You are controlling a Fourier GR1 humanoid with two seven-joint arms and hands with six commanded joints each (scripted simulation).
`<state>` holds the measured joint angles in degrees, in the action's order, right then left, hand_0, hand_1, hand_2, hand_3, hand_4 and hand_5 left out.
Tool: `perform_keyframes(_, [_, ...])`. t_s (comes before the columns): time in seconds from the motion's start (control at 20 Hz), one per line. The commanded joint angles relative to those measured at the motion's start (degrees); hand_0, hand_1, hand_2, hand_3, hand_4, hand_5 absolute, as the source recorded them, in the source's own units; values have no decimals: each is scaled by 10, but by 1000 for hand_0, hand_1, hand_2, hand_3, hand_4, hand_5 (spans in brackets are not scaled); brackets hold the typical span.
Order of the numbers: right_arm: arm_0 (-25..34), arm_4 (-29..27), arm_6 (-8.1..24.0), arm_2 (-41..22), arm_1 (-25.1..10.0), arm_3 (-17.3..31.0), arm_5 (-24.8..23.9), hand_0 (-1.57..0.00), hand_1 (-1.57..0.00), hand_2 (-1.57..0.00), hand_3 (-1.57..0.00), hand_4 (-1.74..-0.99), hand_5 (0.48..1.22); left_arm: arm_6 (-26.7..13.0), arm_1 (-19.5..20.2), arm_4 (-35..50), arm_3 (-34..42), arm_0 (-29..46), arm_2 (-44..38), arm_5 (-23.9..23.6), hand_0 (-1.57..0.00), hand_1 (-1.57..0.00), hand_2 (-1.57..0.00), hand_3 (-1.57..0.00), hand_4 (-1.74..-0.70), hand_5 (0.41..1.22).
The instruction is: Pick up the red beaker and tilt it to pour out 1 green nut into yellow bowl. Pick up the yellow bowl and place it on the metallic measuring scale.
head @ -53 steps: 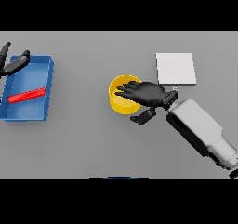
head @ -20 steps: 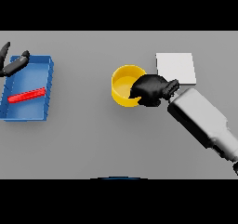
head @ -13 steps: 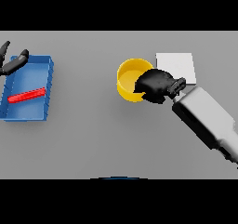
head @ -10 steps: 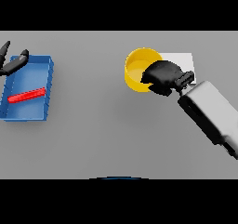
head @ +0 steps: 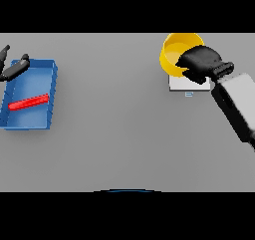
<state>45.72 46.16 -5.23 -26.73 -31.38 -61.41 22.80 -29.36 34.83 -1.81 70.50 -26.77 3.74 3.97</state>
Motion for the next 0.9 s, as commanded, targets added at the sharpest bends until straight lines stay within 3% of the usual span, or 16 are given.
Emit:
perform_keyframes(0.0, [6,0,-10,5,0,25,-9,-1569,-1571,-1551,-1154,-1741,1221,0,2,4,4,4,-2,2,1,1,1,1,-853,761])
perform_keyframes(0.3, [25,4,-36,16,13,136,-54,-1570,-1571,-1450,-1240,-1741,1221,-17,1,-2,3,-1,1,-2,1,1,1,1,-864,789])
perform_keyframes(0.85, [29,3,-41,18,38,215,-79,-1571,-1571,-1374,-1448,-1741,1221,-17,-2,-2,-1,-5,6,4,1,1,1,1,-844,783])
